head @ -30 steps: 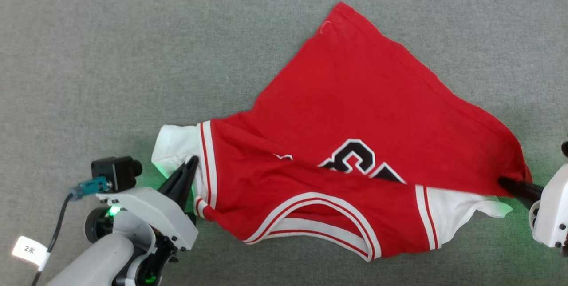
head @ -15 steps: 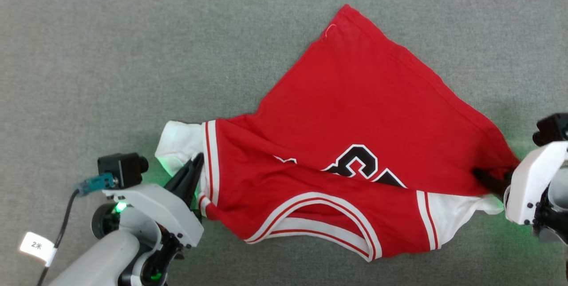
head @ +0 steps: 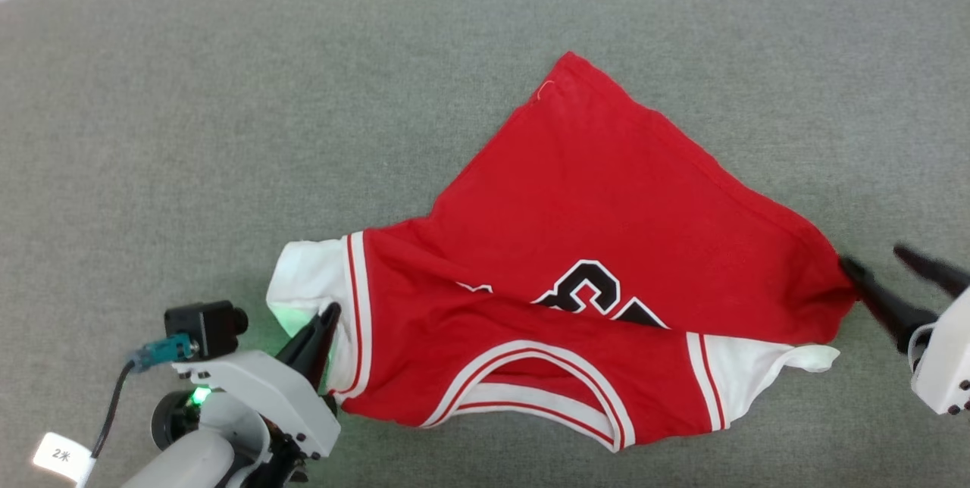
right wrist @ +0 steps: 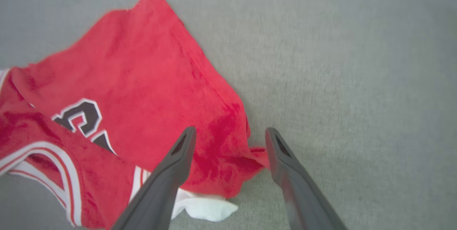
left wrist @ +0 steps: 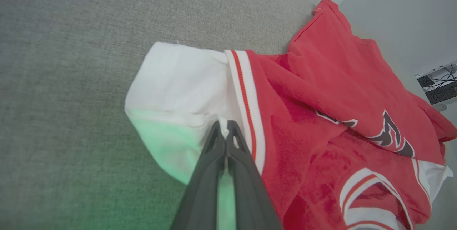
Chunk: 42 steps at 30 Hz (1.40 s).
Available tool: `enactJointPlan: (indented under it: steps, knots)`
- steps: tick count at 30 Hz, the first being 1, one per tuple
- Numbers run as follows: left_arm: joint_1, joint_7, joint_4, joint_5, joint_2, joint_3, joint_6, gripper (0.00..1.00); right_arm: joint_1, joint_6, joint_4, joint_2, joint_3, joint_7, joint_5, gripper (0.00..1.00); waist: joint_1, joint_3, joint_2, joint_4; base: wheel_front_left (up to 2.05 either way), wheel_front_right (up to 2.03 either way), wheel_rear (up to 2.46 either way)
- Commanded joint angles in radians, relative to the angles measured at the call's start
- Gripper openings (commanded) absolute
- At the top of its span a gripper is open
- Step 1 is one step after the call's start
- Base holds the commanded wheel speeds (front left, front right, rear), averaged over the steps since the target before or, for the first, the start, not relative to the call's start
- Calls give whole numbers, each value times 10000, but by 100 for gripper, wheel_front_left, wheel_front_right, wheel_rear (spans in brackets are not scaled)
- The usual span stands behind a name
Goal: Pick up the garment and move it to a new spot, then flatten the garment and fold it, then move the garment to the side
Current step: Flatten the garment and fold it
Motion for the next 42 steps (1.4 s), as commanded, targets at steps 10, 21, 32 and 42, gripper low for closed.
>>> enactJointPlan:
  steps: [10, 21, 32, 42]
  knots:
    - [76, -60, -104, -26, -60, -18, 9, 0, -96, -12, -1285, -712, 1327, -5631, -1253, 100, -1, -199, 0, 98, 0, 0, 0]
    - [-950, 262, 112, 363, -773, -434, -359, 0, -3907, -12, 1598, -1099, 3355, -4306, -348, 100, -1, 480, 0, 1405, 0, 0, 0]
    - [-2471, 200, 1392, 728, -2426, -958, -1347, 0, -8261, -10, 5326, -1307, 5004, -39, 1400, 100, -1, 1685, 0, 3301, 0, 0, 0]
    - [-3137, -28, 2446, 775, -3370, -1147, -2015, 0, -9793, -10, 7355, -1174, 5333, 2269, 1262, 100, -1, 2501, 0, 4134, 0, 0, 0]
